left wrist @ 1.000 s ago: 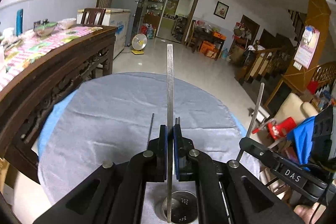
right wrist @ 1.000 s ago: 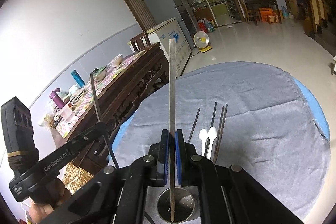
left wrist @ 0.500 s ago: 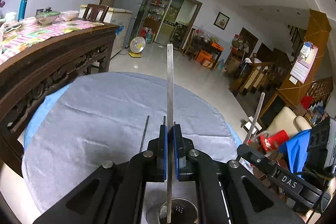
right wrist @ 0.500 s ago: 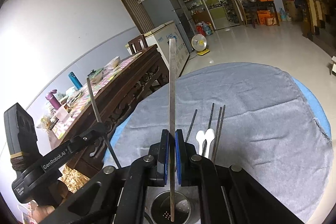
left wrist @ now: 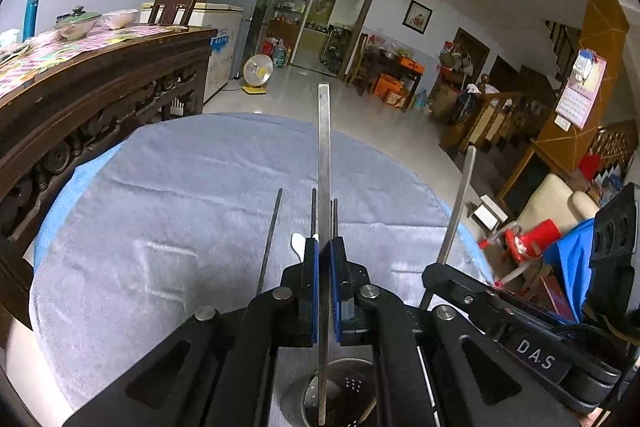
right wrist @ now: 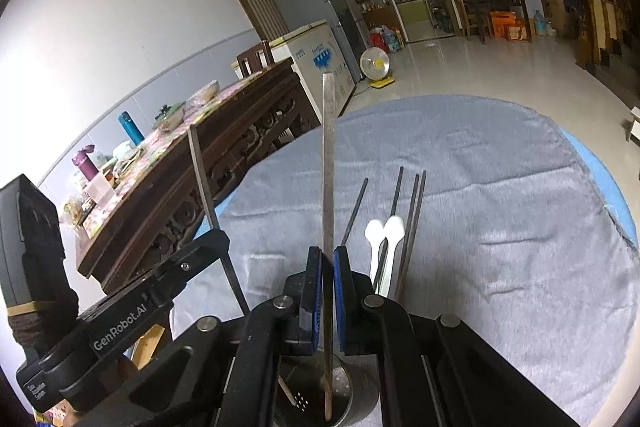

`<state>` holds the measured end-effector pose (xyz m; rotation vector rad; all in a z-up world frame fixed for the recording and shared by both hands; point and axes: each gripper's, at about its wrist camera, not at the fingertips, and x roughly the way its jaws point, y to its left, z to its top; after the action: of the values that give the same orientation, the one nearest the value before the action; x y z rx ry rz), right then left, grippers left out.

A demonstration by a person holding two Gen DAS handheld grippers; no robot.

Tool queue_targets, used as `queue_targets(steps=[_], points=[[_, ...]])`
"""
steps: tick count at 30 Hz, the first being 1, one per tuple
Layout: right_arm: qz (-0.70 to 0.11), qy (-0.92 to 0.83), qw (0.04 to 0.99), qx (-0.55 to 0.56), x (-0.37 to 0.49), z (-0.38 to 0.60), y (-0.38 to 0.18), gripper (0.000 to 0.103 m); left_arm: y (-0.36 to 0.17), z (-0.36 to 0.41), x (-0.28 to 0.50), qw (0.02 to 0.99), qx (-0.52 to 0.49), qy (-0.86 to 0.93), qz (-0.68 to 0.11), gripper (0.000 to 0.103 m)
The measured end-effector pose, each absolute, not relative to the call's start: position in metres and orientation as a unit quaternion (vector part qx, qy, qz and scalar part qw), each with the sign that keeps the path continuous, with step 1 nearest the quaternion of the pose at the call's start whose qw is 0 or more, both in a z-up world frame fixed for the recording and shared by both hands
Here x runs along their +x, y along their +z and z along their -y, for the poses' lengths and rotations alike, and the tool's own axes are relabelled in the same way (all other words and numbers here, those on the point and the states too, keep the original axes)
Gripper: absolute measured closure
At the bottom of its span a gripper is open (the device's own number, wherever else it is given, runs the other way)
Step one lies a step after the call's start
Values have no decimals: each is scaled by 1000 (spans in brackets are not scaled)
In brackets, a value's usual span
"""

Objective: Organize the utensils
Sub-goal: 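Lower both chopsticks into the metal cup and open both tools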

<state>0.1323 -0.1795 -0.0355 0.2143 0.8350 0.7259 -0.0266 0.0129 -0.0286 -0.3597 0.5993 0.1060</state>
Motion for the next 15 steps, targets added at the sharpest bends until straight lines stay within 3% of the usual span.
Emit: queue_targets(steps=[15], points=[[-408, 342, 842, 90, 117, 181, -54, 96, -49, -1, -34, 933, -168, 46, -314, 97]])
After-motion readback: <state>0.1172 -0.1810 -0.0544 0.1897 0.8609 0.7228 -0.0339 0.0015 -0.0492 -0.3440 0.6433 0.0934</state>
